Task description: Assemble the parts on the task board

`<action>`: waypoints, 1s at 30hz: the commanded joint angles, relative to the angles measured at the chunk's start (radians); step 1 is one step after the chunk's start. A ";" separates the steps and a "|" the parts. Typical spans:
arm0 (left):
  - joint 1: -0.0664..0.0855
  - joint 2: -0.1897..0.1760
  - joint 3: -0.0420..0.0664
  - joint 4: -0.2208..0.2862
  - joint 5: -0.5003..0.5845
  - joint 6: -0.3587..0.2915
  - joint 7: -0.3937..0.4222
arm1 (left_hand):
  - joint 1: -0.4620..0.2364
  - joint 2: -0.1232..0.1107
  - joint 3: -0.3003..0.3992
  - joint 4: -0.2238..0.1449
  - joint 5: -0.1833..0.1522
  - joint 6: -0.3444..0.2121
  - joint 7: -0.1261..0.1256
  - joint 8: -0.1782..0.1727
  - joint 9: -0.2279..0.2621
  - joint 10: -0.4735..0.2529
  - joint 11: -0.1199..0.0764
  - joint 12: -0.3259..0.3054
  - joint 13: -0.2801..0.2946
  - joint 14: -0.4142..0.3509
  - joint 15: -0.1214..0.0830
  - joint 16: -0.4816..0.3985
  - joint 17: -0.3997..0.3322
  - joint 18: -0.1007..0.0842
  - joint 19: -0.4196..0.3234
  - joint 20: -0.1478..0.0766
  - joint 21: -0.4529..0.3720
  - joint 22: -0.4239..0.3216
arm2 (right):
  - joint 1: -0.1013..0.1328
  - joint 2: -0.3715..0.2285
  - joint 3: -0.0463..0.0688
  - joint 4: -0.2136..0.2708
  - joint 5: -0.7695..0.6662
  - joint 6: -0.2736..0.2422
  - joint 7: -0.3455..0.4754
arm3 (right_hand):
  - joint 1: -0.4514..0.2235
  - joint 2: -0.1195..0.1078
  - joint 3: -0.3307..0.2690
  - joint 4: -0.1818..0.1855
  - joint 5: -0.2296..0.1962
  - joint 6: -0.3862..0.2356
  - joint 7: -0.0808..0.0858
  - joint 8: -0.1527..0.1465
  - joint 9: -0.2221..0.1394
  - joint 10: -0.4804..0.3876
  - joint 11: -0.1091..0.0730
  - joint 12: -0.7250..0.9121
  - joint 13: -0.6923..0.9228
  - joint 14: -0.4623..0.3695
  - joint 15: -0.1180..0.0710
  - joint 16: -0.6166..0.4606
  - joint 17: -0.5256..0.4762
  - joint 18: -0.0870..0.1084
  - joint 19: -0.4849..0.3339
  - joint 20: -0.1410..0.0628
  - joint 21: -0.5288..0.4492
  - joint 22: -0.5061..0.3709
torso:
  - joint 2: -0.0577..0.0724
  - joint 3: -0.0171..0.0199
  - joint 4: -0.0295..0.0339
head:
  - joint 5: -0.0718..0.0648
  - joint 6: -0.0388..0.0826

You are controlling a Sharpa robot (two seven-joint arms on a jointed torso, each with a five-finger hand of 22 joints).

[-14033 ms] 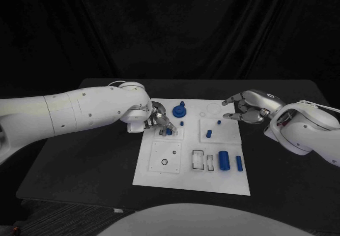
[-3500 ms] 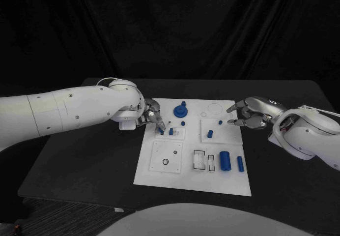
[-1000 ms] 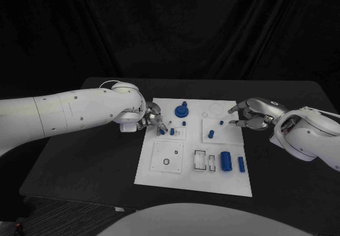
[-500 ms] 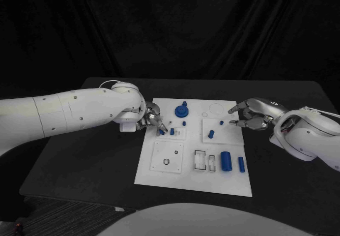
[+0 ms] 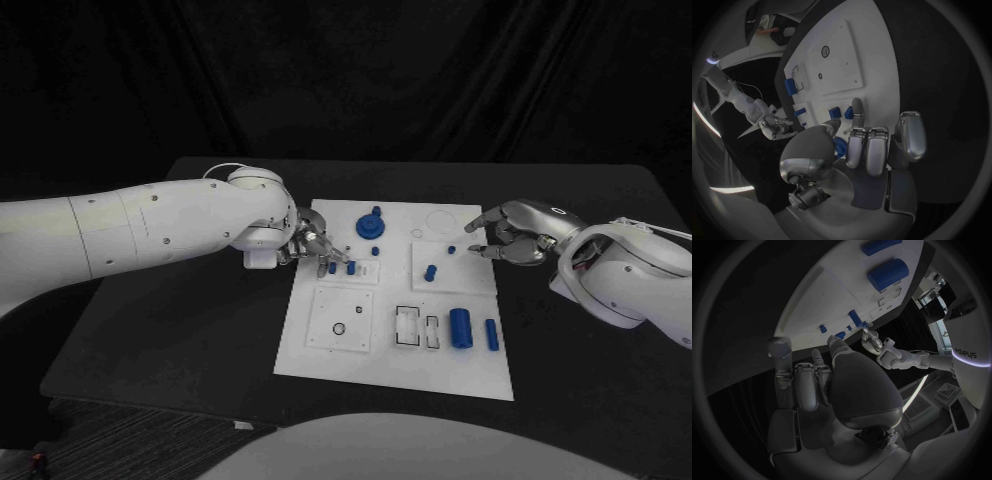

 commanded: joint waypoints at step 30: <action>0.072 -0.022 -0.001 -0.031 -0.180 -0.528 0.709 | 0.464 -0.032 -0.090 -0.041 0.029 -0.281 0.033 0.159 0.211 -0.060 0.033 -0.121 0.160 0.040 0.024 -0.031 0.200 0.009 -0.039 0.019 -0.031 0.166 | -0.003 -0.024 0.001 0.019 -0.002 -0.068 0.032 | 0.006 -0.003 0.004 -0.005 0.020 0.016 0.000 -0.003 0.000 0.000 0.002 0.000 0.160 0.058 0.001 0.001 0.168 0.009 -0.001 -0.002 0.006 0.087 | 0.004 -0.0035 -0.0011 | -0.012 0.000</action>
